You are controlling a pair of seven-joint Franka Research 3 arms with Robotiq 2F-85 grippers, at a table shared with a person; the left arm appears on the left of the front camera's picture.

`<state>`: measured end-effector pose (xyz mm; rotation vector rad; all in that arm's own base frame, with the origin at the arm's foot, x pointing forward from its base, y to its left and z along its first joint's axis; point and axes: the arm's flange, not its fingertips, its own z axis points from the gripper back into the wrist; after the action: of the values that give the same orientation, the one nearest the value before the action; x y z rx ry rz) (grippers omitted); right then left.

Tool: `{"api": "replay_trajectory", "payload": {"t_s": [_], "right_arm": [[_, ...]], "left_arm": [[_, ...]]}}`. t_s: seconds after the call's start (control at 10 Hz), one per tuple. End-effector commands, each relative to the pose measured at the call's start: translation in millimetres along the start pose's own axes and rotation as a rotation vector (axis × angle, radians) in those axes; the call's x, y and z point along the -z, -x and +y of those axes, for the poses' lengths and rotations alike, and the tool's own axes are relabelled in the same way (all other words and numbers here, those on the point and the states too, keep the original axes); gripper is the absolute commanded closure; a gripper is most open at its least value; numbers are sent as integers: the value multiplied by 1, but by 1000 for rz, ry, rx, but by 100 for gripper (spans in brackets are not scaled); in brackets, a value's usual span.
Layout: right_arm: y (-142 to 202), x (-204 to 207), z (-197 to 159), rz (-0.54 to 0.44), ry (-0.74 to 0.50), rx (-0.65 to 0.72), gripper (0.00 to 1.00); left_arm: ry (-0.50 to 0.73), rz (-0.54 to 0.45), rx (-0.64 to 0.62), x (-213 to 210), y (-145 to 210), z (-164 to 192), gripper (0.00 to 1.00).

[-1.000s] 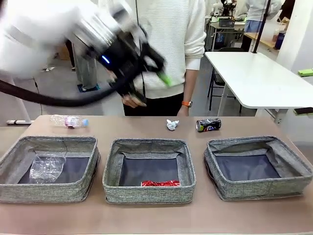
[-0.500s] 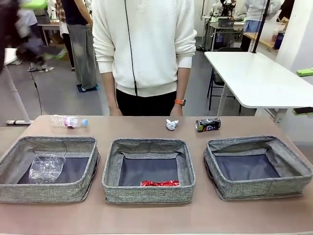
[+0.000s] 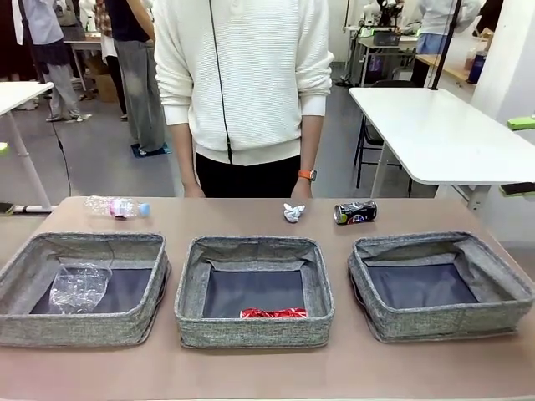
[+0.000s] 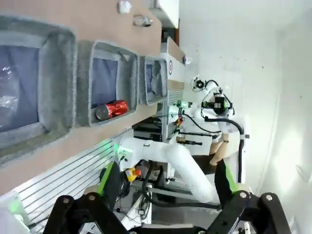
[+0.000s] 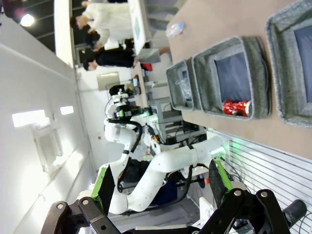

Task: Sort the waste into the appropriate baskets.
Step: Place the picked waste into the Fabric basket indicated by the person, then pick up the waste item pointed out by the person.

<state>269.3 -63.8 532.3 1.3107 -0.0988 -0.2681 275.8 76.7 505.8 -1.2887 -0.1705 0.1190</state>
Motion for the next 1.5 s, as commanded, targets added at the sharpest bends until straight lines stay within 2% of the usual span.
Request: {"api": "replay_trajectory", "payload": {"t_s": [0.0,1.4], "right_arm": [[-1,-1,2,-1,-18,-25,0],[-1,-1,2,-1,-18,-25,0]], "left_arm": [[25,35,106,9,-4,-34,0],[25,35,106,9,-4,-34,0]]}}
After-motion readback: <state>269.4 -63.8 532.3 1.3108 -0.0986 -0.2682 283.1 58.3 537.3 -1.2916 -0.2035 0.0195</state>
